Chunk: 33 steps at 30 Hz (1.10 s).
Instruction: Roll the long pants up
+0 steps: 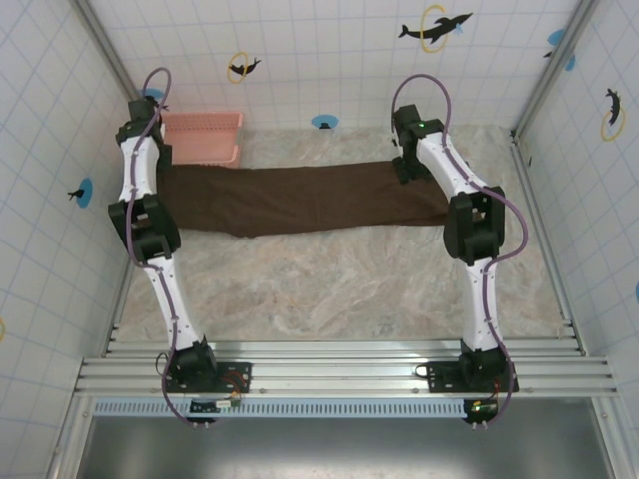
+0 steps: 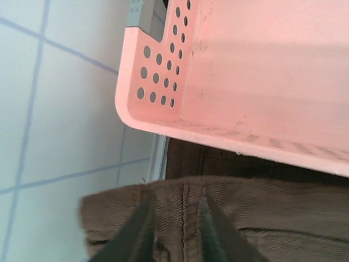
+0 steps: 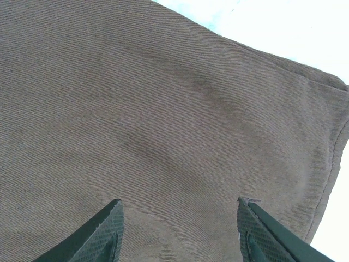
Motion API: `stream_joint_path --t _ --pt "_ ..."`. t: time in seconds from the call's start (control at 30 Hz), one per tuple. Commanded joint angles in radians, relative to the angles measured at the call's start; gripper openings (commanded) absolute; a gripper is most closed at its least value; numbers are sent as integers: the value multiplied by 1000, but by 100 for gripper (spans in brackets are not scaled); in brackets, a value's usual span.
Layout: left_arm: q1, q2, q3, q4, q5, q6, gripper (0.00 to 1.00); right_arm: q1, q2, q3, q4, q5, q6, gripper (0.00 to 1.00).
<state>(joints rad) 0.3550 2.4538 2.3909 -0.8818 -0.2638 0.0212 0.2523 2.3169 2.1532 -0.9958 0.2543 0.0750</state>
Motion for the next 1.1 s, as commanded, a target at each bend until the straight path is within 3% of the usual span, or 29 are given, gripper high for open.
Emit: stream_joint_path --t 0.0,0.13,0.3,0.37,0.4,0.47,0.53,0.63,0.77,0.83,1.07 --pt "9 46 27 -20 -16 -34 50 10 -13 6 -18 -11 22 60" --pt "1 15 12 -48 -29 -74 68 11 -12 41 -25 -21 20 64" --pt "-43 -152 -171 32 -18 -104 66 17 -14 65 -19 -54 33 79" --pt "-72 -214 -251 39 28 -193 78 20 -6 84 -37 -58 44 88" --pt "-90 -248 -307 59 27 -208 83 21 0 90 -45 -68 46 98" --pt "-141 -337 -478 168 8 -207 97 19 16 109 -75 -76 54 100" --pt "-178 -411 -634 282 43 -194 97 22 23 97 -85 -95 56 98" --pt "-212 -452 -739 313 10 -193 97 33 23 55 -96 -91 63 98" --pt "-219 -408 -728 221 -46 -231 98 46 1 -81 -15 -128 92 98" --pt "-219 -381 -712 190 -24 -245 98 41 10 -128 12 -145 118 98" --pt "-220 -332 -705 122 -47 -284 97 5 42 -214 -10 -147 137 98"
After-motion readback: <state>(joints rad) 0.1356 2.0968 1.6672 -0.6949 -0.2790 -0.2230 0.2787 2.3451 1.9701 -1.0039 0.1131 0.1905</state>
